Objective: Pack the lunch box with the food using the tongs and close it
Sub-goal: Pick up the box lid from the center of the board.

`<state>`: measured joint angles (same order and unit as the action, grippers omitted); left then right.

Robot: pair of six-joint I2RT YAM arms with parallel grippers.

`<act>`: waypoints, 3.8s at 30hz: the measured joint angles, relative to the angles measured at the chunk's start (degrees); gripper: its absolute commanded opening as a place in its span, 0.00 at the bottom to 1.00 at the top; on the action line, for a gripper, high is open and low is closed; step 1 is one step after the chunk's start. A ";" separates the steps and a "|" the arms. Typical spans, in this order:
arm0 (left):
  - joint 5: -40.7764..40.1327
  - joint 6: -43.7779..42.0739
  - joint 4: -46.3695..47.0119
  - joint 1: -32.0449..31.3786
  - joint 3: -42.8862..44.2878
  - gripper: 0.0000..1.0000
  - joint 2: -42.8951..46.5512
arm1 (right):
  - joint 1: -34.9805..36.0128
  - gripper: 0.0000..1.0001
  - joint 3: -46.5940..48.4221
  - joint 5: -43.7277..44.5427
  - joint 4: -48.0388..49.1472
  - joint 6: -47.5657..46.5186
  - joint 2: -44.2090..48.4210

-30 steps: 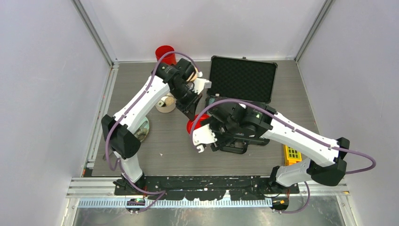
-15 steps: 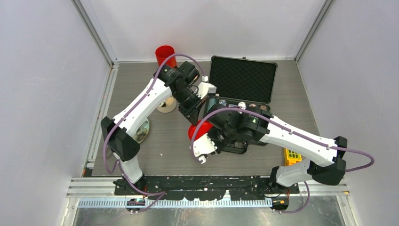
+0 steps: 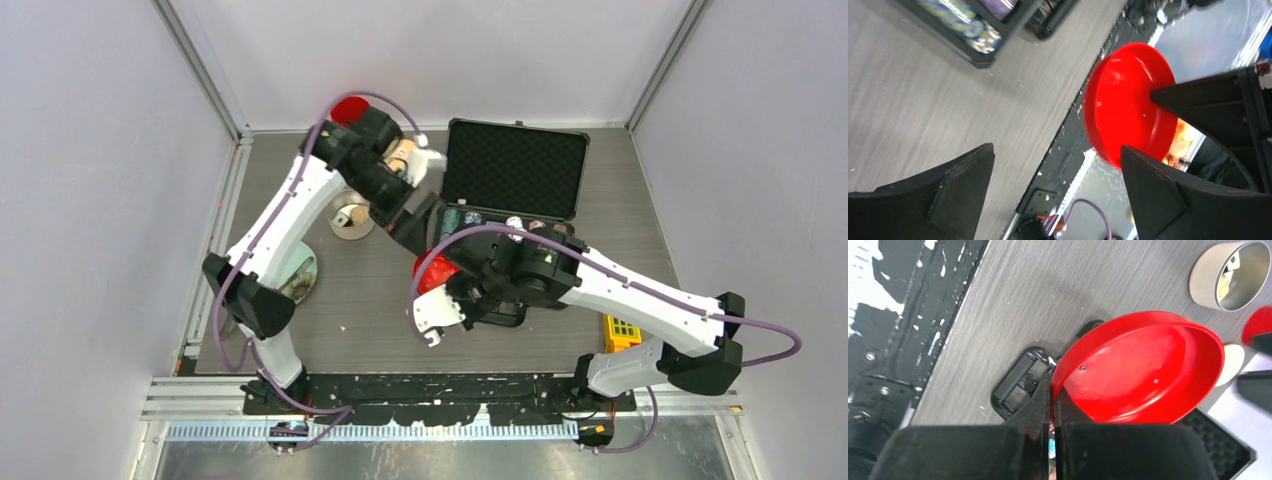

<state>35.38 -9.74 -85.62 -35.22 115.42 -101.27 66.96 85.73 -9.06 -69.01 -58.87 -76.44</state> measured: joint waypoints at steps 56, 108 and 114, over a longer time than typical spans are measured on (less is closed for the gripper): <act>18.10 62.79 107.14 28.02 -44.00 0.60 26.84 | -37.75 0.01 -10.82 -28.22 137.76 174.88 -26.45; 2.93 40.89 76.96 31.19 -25.22 0.00 24.06 | -41.79 0.78 -16.83 -35.95 105.44 158.44 -17.84; -10.60 26.71 64.89 31.17 -18.53 0.00 17.97 | -43.06 0.84 -12.33 -40.54 76.81 129.92 -9.86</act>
<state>24.77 16.97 -20.73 -4.05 96.88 -83.31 23.90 73.41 -49.60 7.79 71.05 -86.30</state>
